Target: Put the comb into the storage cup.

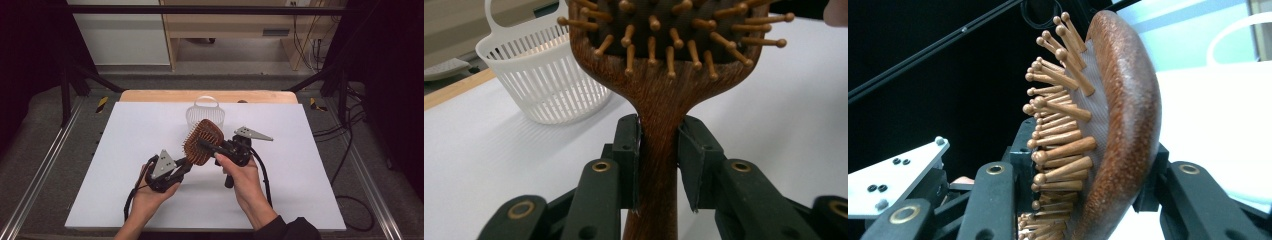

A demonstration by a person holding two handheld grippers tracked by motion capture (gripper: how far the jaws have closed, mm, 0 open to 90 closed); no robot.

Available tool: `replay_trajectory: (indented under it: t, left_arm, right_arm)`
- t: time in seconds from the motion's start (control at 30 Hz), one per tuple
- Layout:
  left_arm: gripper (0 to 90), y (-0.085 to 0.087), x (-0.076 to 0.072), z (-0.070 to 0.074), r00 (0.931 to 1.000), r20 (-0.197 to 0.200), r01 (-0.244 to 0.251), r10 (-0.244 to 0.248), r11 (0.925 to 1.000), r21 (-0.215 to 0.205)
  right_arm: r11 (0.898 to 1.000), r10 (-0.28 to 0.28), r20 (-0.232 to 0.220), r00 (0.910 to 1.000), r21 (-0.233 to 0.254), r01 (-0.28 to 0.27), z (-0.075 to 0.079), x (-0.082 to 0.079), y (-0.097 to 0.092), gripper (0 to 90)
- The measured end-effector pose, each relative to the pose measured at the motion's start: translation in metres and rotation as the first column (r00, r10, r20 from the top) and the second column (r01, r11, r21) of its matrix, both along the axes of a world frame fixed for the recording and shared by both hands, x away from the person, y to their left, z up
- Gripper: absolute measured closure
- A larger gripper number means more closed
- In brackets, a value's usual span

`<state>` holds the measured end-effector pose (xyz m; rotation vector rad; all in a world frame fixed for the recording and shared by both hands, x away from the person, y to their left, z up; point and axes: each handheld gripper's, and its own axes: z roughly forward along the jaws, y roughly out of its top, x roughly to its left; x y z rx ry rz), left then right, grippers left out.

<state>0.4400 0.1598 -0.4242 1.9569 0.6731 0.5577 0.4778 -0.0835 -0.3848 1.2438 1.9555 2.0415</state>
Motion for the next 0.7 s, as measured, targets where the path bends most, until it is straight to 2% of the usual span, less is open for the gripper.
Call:
replay_trajectory:
  t: [0.1,0.2,0.43,0.6,0.7]
  left_arm:
    - [70.4,0.0015,0.0014,-0.0006,1.0,-0.002,-0.008,0.008,1.0,-0.006]
    - [70.4,0.0019,0.0017,-0.0008,0.9999,-0.002,-0.012,0.012,0.9999,-0.01]
    - [67.8,0.0051,0.0042,-0.0023,0.9997,-0.003,-0.023,0.023,0.9981,-0.056]
    - [59.5,0.0071,0.0036,-0.0034,0.9996,0.002,-0.028,0.028,0.9965,-0.078]
    - [49.7,0.0088,0.0003,-0.003,0.999,0.027,-0.032,0.035,0.9959,-0.085]
  right_arm:
    - [1.0,-0.002,0.013,0.9999,-0.019,0.002,0.0028,-0.0007,0.0037,56.9]
    - [1.0,-0.003,0.006,1.0,-0.021,0.003,0.004,0.0004,0.0054,56.9]
    - [1.0,-0.012,0.005,0.9999,-0.02,0.012,0.0063,0.0012,0.0065,57.0]
    - [1.0,-0.022,0.015,0.9996,-0.015,0.022,0.0083,0.0012,0.0057,56.9]
    - [0.999,-0.036,0.023,0.9991,-0.012,0.036,0.0111,0.0022,0.0016,56.8]
